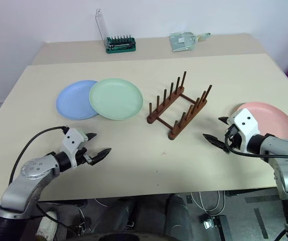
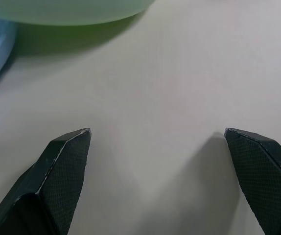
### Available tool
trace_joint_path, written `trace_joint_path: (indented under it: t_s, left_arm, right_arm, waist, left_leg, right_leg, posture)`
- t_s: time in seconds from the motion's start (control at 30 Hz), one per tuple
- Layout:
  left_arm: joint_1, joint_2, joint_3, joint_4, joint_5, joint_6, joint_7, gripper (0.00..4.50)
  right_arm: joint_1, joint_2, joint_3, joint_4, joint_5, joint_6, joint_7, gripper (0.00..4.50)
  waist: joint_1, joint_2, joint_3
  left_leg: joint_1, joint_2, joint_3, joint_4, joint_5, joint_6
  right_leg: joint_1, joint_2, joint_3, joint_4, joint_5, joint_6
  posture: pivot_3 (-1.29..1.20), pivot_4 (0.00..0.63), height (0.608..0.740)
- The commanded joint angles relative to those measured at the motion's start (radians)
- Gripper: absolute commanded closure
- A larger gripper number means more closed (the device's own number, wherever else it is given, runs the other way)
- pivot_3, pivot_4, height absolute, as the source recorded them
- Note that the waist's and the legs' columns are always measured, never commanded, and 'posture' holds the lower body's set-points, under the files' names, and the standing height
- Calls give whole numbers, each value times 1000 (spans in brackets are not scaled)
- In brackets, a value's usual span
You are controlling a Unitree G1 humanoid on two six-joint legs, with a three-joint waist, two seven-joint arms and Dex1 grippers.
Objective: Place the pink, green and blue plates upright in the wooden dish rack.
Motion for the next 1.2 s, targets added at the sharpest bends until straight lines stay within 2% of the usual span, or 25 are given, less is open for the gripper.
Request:
trace_joint_path:
  t_s: [0.03, 0.27, 0.4, 0.5, 0.57, 0.6, 0.7, 0.77, 0.83, 0.97, 1.07, 1.17, 1.2]
  left_arm:
    - [-1, 6, 25, -52, -22, 6, 3, 0]
    - [27, 9, 4, -53, -18, -20, -12, 0]
    - [23, -1, -64, -80, -33, -9, -46, 0]
    - [-39, -27, -189, -96, 0, 14, -50, 0]
    - [-111, -88, -277, -73, 36, 57, -5, 0]
    - [-159, -152, -315, -53, 40, 78, 26, 0]
    - [-256, -274, -379, 12, 47, 126, 73, 0]
    - [-334, -345, -457, 92, 106, 141, 115, 0]
    - [-386, -426, -482, 171, 122, 159, 160, 0]
    - [-434, -528, -535, 298, 193, 197, 254, 0]
    - [-455, -568, -535, 355, 220, 197, 290, 0]
    - [-478, -582, -529, 395, 229, 173, 285, 853]
    - [-481, -584, -529, 400, 229, 170, 280, 1307]
  right_arm:
    - [-28, 4, -9, -20, 4, -12, -17, 52]
    - [-41, 23, 23, -37, 10, -5, -22, 52]
    - [-24, 31, 36, -63, 13, 3, -23, 52]
    - [13, 46, 49, -141, 36, 41, -26, 52]
    - [56, 39, 46, -197, 73, 85, -3, 52]
    - [95, 24, 40, -231, 88, 105, 17, 52]
    - [162, -2, 18, -296, 114, 146, 38, 52]
    - [194, -18, -15, -324, 128, 155, 52, 52]
    - [205, -27, -34, -331, 127, 156, 49, 52]
    - [246, -17, -72, -359, 119, 159, 28, 52]
    - [272, -6, -79, -383, 118, 161, 13, 52]
    - [287, 1, -70, -393, 109, 152, 1, 0]
    - [285, 1, -67, -393, 108, 152, -2, 0]
  waist:
    - [0, 0, 0]
    - [-1, 0, 0]
    - [1, 0, 0]
    - [2, 0, 0]
    - [6, 1, 0]
    - [6, 0, 0]
    - [5, -1, 0]
    - [3, 0, 0]
    - [0, 0, 0]
    - [4, -1, 0]
    - [9, -1, 0]
    - [8, -1, -1]
    - [7, -1, -1]
  left_leg:
    - [0, 0, 0, 0, 0, 0]
    - [0, 0, 0, 0, 0, 0]
    - [0, 0, 0, 0, 0, 0]
    - [0, 0, 0, 0, 0, 0]
    - [0, 0, 0, 0, 0, 0]
    - [-1, 0, -1, 1, 0, 0]
    - [-1, -1, -1, 2, 0, 0]
    - [-1, -1, -1, 2, 0, 0]
    - [-1, 0, 0, 2, 0, 0]
    - [-1, 0, 0, 2, 0, 0]
    - [0, 0, 0, 3, 0, 0]
    - [1, 0, -1, 3, 0, 0]
    - [2, 0, -1, 3, 0, 0]
  right_leg:
    - [0, 0, 0, 0, 0, 0]
    - [0, 0, 0, 0, 0, 0]
    - [0, 0, 0, 0, 0, 0]
    - [0, 0, 0, 0, 0, 0]
    - [0, 0, 0, 0, 0, 0]
    - [0, 0, 0, 0, 0, 0]
    - [1, 0, 0, -1, 0, 0]
    - [1, 0, 0, 0, 0, 0]
    - [1, 0, 0, 0, 0, 0]
    - [1, 0, 0, 0, 0, 0]
    - [3, 0, 0, -2, 0, 0]
    - [5, 0, 0, -2, 0, 1]
    - [6, 0, 0, -2, 0, 1]
  posture:
    - [0, 150, 740]
    - [0, 150, 740]
    - [0, 150, 740]
    - [0, 150, 740]
    - [0, 150, 740]
    - [0, 150, 740]
    - [0, 150, 740]
    - [0, 150, 740]
    - [0, 150, 740]
    - [0, 150, 740]
    - [0, 150, 740]
    - [0, 150, 740]
    - [0, 150, 740]
